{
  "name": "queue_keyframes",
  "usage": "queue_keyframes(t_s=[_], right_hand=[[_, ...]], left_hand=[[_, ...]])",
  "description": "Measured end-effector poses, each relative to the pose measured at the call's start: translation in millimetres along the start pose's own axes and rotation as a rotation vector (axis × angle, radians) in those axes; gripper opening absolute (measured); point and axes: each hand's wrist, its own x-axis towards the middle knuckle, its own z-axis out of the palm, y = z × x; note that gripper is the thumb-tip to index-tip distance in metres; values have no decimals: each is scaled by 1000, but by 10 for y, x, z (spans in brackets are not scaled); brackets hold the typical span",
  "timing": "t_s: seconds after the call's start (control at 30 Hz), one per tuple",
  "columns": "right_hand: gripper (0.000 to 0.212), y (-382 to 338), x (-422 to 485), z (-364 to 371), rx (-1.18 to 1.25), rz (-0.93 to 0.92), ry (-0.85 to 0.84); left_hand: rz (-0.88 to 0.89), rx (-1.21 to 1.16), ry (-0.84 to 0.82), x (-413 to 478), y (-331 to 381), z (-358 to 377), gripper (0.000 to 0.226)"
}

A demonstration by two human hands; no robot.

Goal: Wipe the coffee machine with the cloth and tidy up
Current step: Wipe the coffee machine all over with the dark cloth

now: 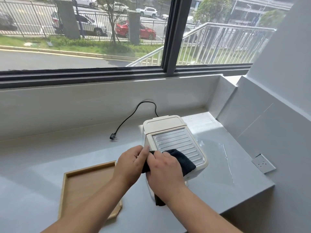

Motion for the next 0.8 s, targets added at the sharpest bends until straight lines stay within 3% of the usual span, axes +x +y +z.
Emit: queue_keyframes(t_s=[0.13,0.37,0.5,0.63,0.7,0.8], right_hand=[[27,-79,212,-38,35,67,-63],[23,-64,451,-184,332,-43,-70],[15,36,382,-236,436,-152,-163],[7,288,287,-217,329,-255,2],[10,447,255,-173,253,-291,90],[19,668,235,-155,278,-212,155]], left_hand=[[-169,-450,-119,-151,23,47,41],[-301,-852,-100,-152,-23,159,70],[-371,-791,20,-40,-58,178,84],[-310,-535,39,1,-73,185,95],[-248,-445,9,32,-97,211,86],[-201,-314,39,135,-109,238,55]])
